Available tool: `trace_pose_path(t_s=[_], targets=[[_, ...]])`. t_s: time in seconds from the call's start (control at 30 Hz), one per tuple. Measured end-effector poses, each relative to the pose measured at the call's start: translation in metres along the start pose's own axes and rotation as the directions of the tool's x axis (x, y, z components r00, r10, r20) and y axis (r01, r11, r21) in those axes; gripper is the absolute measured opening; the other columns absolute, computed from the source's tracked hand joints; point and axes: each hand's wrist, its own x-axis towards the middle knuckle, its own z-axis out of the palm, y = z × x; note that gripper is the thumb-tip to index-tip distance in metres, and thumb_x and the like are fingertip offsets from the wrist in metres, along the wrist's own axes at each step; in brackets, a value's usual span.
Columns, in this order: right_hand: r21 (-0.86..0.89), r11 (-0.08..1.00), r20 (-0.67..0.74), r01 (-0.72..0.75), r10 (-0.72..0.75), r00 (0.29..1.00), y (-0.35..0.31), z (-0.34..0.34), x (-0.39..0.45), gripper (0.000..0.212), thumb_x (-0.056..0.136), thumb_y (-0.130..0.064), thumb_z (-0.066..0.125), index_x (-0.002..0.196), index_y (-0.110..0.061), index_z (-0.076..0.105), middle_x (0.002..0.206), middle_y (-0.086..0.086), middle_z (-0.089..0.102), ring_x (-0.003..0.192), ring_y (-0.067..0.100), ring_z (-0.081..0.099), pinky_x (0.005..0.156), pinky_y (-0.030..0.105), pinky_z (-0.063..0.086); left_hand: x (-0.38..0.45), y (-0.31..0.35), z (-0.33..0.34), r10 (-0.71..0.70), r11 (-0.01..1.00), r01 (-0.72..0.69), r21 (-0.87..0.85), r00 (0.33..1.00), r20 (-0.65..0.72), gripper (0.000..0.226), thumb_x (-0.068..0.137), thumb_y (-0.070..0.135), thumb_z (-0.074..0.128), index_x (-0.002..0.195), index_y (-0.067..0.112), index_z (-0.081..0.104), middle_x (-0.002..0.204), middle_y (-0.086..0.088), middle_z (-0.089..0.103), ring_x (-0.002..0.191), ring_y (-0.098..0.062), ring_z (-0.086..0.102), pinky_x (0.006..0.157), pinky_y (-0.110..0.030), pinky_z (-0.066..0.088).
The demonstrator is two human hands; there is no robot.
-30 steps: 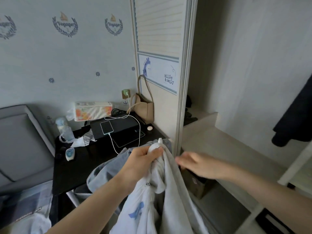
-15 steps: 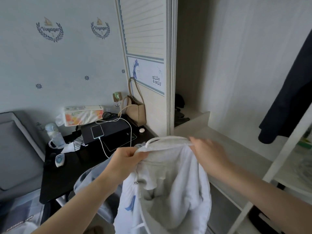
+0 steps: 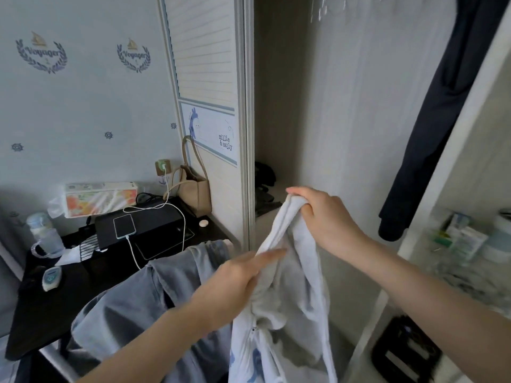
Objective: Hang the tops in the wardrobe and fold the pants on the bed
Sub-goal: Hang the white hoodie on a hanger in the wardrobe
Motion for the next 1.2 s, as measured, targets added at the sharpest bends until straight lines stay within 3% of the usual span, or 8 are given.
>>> trace_pose_path(t_s=[0.17, 0.37, 0.6, 0.77, 0.87, 0.93, 1.1, 1.2], targets=[[0.098, 0.966, 0.07, -0.239, 0.233, 0.97, 0.028, -0.011, 0.0, 0.049, 0.093, -0.03, 0.055, 0.133, -0.015, 0.03, 0.07, -0.003, 0.046, 0.061, 0.008, 0.045, 0.052, 0.019, 0.033, 0.011, 0.001, 0.02, -0.128, 0.981, 0.103, -0.162, 0.98, -0.153, 0.06, 0.095, 0.003, 0.046, 0.123, 0.056, 0.042, 0.055, 0.013, 0.051, 0.042, -0.007, 0.043, 0.046, -0.009, 0.031], [0.124, 0.963, -0.07, -0.239, 0.249, 0.966, 0.05, -0.033, -0.008, 0.041, 0.079, -0.036, 0.072, 0.099, -0.015, 0.043, 0.072, 0.001, 0.051, 0.058, 0.013, 0.045, 0.047, 0.016, 0.033, 0.014, -0.003, 0.02, -0.216, 0.94, 0.149, -0.307, 0.956, -0.198, 0.026, 0.091, 0.017, 0.066, 0.085, 0.032, 0.046, 0.073, 0.008, 0.061, 0.055, -0.011, 0.051, 0.054, -0.027, 0.045], [0.22, 0.975, -0.232, -0.037, 0.089, 0.969, 0.01, -0.047, 0.003, 0.028, 0.076, -0.017, 0.075, 0.069, -0.02, 0.048, 0.059, -0.006, 0.049, 0.054, 0.007, 0.04, 0.047, 0.012, 0.03, 0.005, -0.014, 0.025, -0.447, 0.894, 0.443, 0.066, 0.892, 0.069, 0.044, 0.09, 0.049, 0.06, 0.066, 0.011, 0.058, 0.056, -0.003, 0.065, 0.051, -0.001, 0.062, 0.057, -0.016, 0.048], [0.228, 0.973, -0.254, 0.026, 0.034, 0.966, -0.026, -0.055, 0.014, 0.027, 0.068, -0.014, 0.074, 0.065, -0.024, 0.049, 0.046, -0.013, 0.049, 0.047, 0.004, 0.041, 0.044, 0.013, 0.031, -0.011, -0.04, 0.0, -0.652, 0.756, 0.342, 0.558, 0.475, 0.591, 0.07, 0.084, 0.062, 0.06, 0.132, 0.012, 0.05, 0.122, -0.002, 0.061, 0.092, -0.014, 0.059, 0.078, -0.024, 0.047], [0.184, 0.982, -0.218, 0.042, -0.001, 0.976, -0.046, -0.049, 0.017, 0.022, 0.066, -0.011, 0.07, 0.066, -0.023, 0.052, 0.048, -0.012, 0.05, 0.05, 0.007, 0.043, 0.052, 0.026, 0.039, 0.009, -0.025, -0.008, -0.549, 0.835, 0.438, 0.333, 0.684, 0.479, 0.104, 0.059, 0.089, 0.057, 0.142, 0.027, 0.041, 0.137, 0.008, 0.048, 0.122, -0.02, 0.053, 0.103, -0.036, 0.044], [0.206, 0.978, -0.185, 0.038, 0.001, 0.983, -0.05, -0.043, 0.016, 0.02, 0.065, -0.007, 0.069, 0.068, -0.02, 0.054, 0.051, -0.008, 0.052, 0.052, 0.008, 0.044, 0.054, 0.028, 0.04, 0.032, -0.008, 0.004, -0.533, 0.844, 0.525, 0.114, 0.792, 0.297, 0.099, 0.049, 0.097, 0.051, 0.119, 0.027, 0.054, 0.114, 0.009, 0.059, 0.102, -0.016, 0.059, 0.085, -0.033, 0.051], [0.246, 0.969, -0.215, 0.016, 0.039, 0.976, -0.03, -0.042, 0.013, 0.022, 0.065, -0.004, 0.067, 0.067, -0.021, 0.055, 0.052, -0.009, 0.053, 0.049, 0.004, 0.042, 0.048, 0.02, 0.034, 0.055, -0.018, 0.037, -0.671, 0.733, 0.638, 0.237, 0.734, 0.101, 0.037, 0.088, 0.043, 0.053, 0.104, 0.01, 0.056, 0.095, -0.007, 0.064, 0.075, -0.02, 0.059, 0.065, -0.032, 0.052], [0.166, 0.985, -0.279, 0.039, 0.009, 0.96, -0.021, -0.043, 0.027, 0.027, 0.065, -0.012, 0.072, 0.062, -0.029, 0.051, 0.054, -0.013, 0.056, 0.052, 0.004, 0.048, 0.049, 0.017, 0.037, 0.061, -0.035, 0.022, -0.708, 0.654, 0.744, -0.137, 0.665, 0.237, 0.038, 0.091, 0.027, 0.059, 0.114, -0.004, 0.057, 0.1, -0.02, 0.066, 0.081, -0.029, 0.066, 0.065, -0.034, 0.054]])
